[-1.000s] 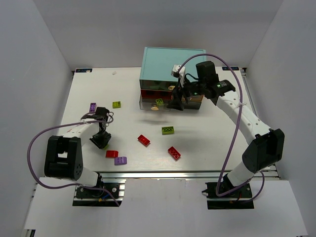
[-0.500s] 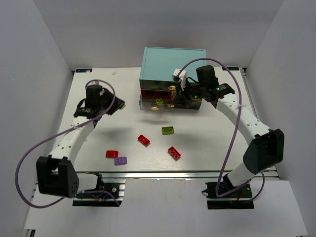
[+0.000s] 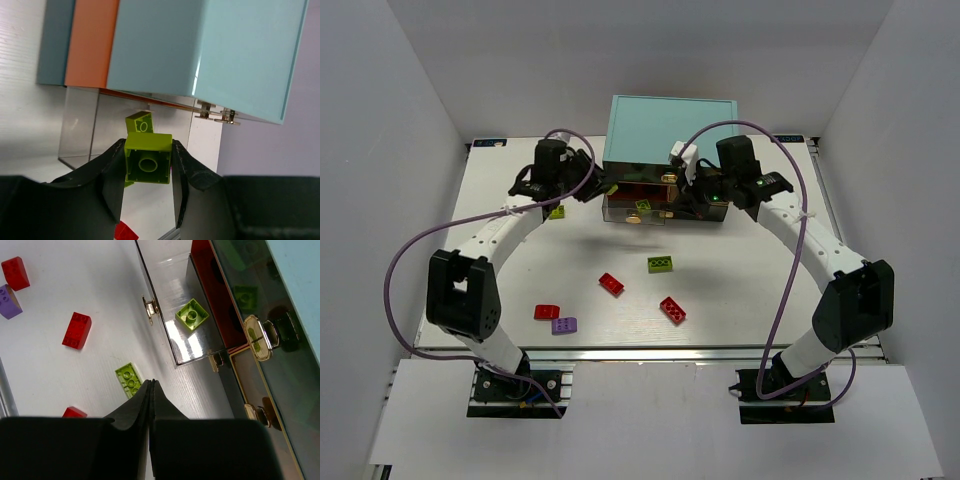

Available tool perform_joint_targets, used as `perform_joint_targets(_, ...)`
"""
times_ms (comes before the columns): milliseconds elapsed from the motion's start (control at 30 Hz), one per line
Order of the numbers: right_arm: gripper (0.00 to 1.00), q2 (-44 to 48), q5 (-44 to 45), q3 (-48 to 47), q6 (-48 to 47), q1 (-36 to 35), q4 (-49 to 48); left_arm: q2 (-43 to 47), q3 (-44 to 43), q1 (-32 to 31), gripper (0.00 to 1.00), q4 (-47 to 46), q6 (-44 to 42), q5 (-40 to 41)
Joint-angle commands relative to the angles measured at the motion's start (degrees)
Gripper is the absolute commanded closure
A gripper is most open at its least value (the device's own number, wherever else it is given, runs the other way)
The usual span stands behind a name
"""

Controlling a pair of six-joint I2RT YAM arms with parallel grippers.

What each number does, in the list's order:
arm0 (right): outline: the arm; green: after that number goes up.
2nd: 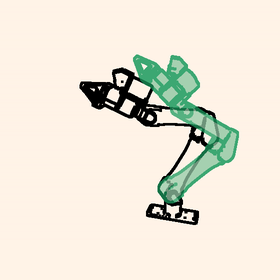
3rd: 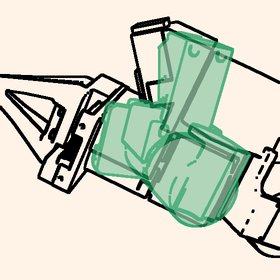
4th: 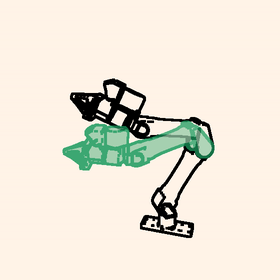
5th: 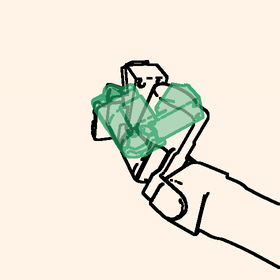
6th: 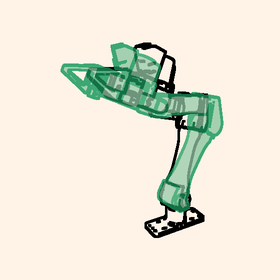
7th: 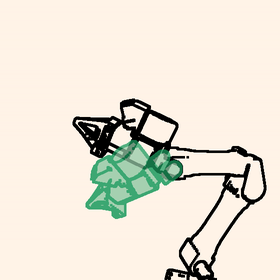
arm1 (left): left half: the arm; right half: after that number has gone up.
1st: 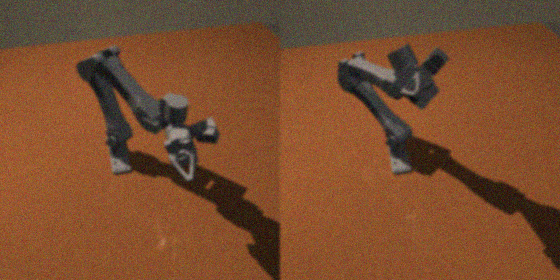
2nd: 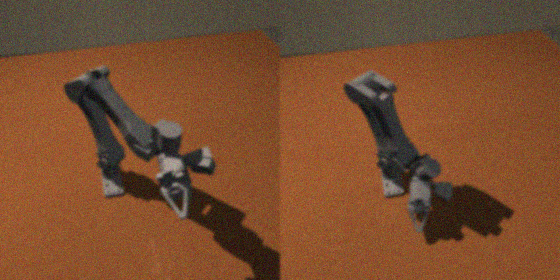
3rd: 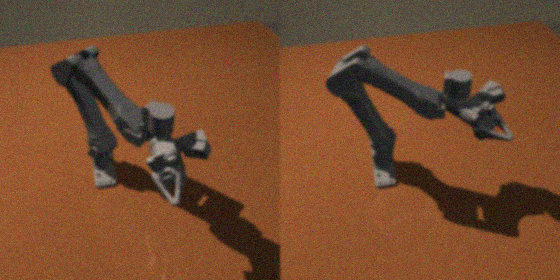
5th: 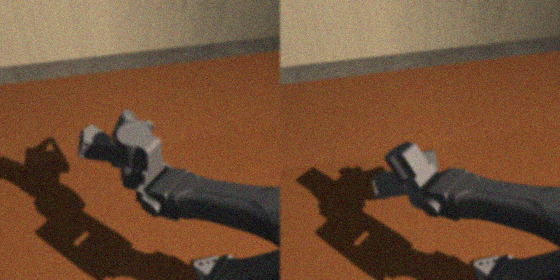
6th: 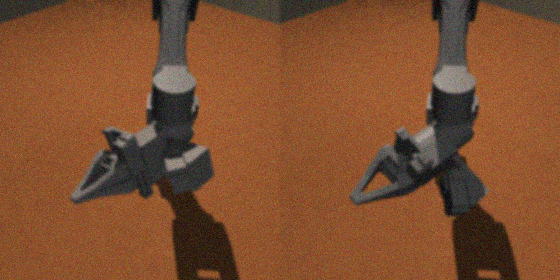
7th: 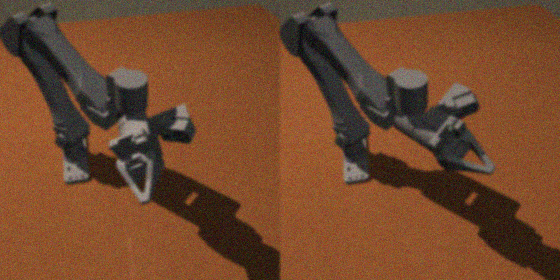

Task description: Sort the legos into containers by color

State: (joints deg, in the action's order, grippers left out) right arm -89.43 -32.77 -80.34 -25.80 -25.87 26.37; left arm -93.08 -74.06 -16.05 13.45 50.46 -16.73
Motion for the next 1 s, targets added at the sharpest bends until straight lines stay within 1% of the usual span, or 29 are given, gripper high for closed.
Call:
perform_joint_targets(0,1.0,2.0,0.7,0.4,0.5,0.2,-2.5,0.4,-3.0,-1.3,0.98,-0.5,0.0,-1.1)
perform_joint_targets(33,1.0,2.0,0.8,0.4,0.6,0.3,-2.5,0.1,-3.3,-1.8,0.95,-0.4,0.0,-0.8)
perform_joint_targets(67,1.0,1.8,0.8,0.4,0.4,0.3,-2.5,-0.5,-3.5,-2.3,0.86,-0.2,0.1,-0.6)
perform_joint_targets(100,0.98,1.8,0.9,0.4,0.2,0.2,-2.4,-1.0,-3.8,-2.3,0.81,-0.2,0.0,-0.6)
perform_joint_targets(133,0.89,1.6,0.7,0.4,0.1,0.3,-2.4,-1.9,-4.5,-2.9,0.74,0.3,0.0,-0.1)
perform_joint_targets(167,0.81,1.5,0.5,0.4,-0.4,0.2,-2.0,-2.3,-4.9,-2.9,0.6,0.5,-0.1,-0.1)
perform_joint_targets(200,0.74,1.4,0.6,0.0,-0.8,0.3,-1.7,-2.9,-5.3,-2.9,0.54,0.6,-0.1,-0.1)
perform_joint_targets(233,0.58,1.0,0.4,-0.2,-1.2,0.3,-1.3,-3.2,-5.7,-2.9,0.49,0.9,-0.1,0.1)
perform_joint_targets(267,0.52,1.0,0.2,-0.2,-1.6,0.1,-1.2,-3.6,-6.2,-3.5,0.45,0.9,-0.1,0.2)
perform_joint_targets(300,0.5,0.8,-0.2,-0.2,-3.7,0.2,-0.2,-3.9,-6.5,-3.5,0.4,1.0,-0.1,0.2)
perform_joint_targets(367,0.42,0.9,-2.5,-0.1,-7.6,0.1,1.6,-4.2,-7.5,-3.5,0.37,1.2,0.0,0.4)
perform_joint_targets(400,0.41,1.4,-3.4,0.4,-9.7,-0.1,2.4,-4.2,-7.8,-3.5,0.36,1.6,0.0,0.6)
perform_joint_targets(433,0.39,1.6,-6.1,2.0,-14.7,-0.1,3.4,-4.1,-8.1,-3.5,0.35,1.7,-0.1,0.8)
perform_joint_targets(500,0.37,3.1,-8.1,4.4,-19.8,-0.1,3.9,-3.9,-8.6,-3.5,0.33,2.0,-0.1,0.8)
perform_joint_targets(533,0.32,3.6,-9.7,7.4,-24.1,-0.2,3.1,-3.4,-8.8,-3.5,0.33,2.3,-0.2,0.8)
perform_joint_targets(600,0.26,4.7,-11.0,10.0,-29.6,-0.3,2.9,-2.5,-8.7,-3.5,0.34,2.9,-0.1,1.3)
perform_joint_targets(633,0.21,4.6,-11.3,11.1,-32.3,-0.3,3.0,-0.9,-8.6,-3.5,0.34,3.2,-0.3,1.6)
perform_joint_targets(667,0.21,4.4,-11.3,13.0,-37.7,-0.7,3.3,0.1,-8.3,-3.5,0.37,3.4,-0.6,2.0)
perform_joint_targets(700,0.2,3.7,-11.0,13.6,-39.9,-0.7,3.6,1.5,-7.2,-3.5,0.38,3.9,-1.0,3.5)
perform_joint_targets(733,0.2,3.1,-9.5,13.9,-41.2,-1.2,3.6,2.8,-6.5,-3.5,0.39,4.1,-1.7,4.3)
perform_joint_targets(767,0.2,2.3,-8.8,13.7,-42.9,-1.3,4.0,6.2,-5.8,-2.8,0.4,4.6,-2.3,5.5)
perform_joint_targets(800,0.2,0.4,-8.3,13.4,-43.3,-1.5,4.3,8.0,-3.1,-2.8,0.4,5.3,-2.5,6.4)
perform_joint_targets(833,0.19,-0.7,-6.9,13.1,-43.3,-1.9,4.3,10.1,-1.4,-2.2,0.4,5.4,-2.6,9.1)
perform_joint_targets(867,0.18,-1.6,-6.3,12.7,-43.3,-2.3,4.2,14.4,0.3,-2.2,0.39,5.6,-3.3,10.8)
perform_joint_targets(900,0.17,-3.3,-5.6,12.3,-43.2,-2.6,3.7,16.7,1.8,-2.2,0.32,6.0,-3.8,12.6)
perform_joint_targets(933,0.16,-4.1,-4.4,12.3,-43.0,-3.2,3.2,18.8,5.7,-2.2,0.28,6.0,-4.0,14.9)
perform_joint_targets(967,0.15,-4.6,-4.1,12.3,-42.9,-3.5,2.7,20.6,7.7,-2.2,0.24,6.1,-3.8,15.8)
